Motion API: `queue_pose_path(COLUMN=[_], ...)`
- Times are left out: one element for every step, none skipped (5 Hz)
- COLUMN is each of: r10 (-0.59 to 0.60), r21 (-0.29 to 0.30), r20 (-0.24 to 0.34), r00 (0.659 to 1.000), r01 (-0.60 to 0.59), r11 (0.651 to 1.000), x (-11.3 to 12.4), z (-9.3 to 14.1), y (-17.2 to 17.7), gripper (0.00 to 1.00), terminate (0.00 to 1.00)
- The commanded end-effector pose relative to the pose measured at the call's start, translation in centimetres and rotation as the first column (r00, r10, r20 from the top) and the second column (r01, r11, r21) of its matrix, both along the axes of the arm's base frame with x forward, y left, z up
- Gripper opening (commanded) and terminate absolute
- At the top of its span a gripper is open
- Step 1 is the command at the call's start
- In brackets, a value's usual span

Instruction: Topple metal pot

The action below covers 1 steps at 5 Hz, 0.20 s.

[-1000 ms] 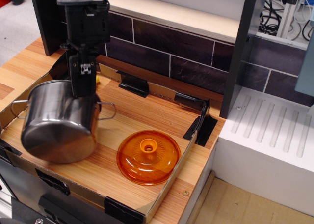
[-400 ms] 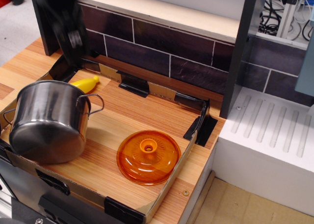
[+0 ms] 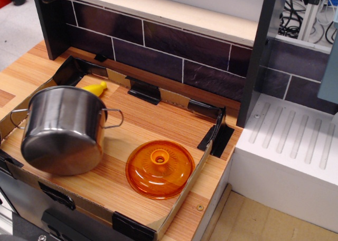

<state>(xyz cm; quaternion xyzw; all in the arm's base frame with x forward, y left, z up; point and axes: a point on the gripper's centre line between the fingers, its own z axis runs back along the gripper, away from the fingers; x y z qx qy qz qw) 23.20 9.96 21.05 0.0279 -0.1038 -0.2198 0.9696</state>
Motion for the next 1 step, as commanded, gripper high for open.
queue_pose_path(r10=[-0.001], r21=[0.024], r20=[0.04], r00=[0.999], r01=[0.0], r11=[1.0], x=[-0.29], z=[1.6], y=[0.29], gripper=[1.0], terminate=[1.0])
